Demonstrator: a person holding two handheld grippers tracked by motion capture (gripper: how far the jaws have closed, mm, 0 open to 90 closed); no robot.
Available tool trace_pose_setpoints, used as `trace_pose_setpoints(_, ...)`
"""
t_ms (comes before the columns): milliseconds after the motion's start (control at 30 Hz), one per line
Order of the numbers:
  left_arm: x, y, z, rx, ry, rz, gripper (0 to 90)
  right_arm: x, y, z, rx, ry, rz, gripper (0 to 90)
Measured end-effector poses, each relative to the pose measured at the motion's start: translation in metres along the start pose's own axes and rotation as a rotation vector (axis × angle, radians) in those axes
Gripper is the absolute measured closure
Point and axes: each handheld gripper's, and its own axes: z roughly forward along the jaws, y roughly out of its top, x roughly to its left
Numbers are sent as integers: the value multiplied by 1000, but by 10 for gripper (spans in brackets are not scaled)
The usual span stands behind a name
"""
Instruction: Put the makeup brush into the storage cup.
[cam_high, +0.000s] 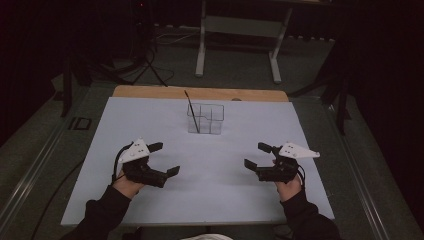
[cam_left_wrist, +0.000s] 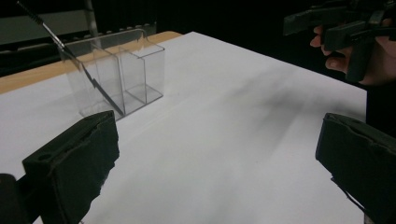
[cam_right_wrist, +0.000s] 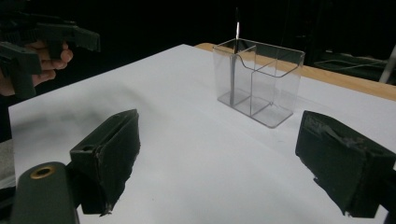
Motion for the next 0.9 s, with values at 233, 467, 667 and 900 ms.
trace_pose_setpoints(233,-3,-12,-1,1,20,-10,2,0,0,0,2,1,-2,135)
trace_pose_setpoints(467,-6,-23,0,16,85,6,2,0,0,0,1,6,-2,136)
trace_pose_setpoints(667,-6,-26,-1,5,81,7,3,1,-1,0,5,10,-5,136)
trace_pose_setpoints(900,-6,-34,-5,6,121,23,3,-1,-3,0,8,8,-1,137)
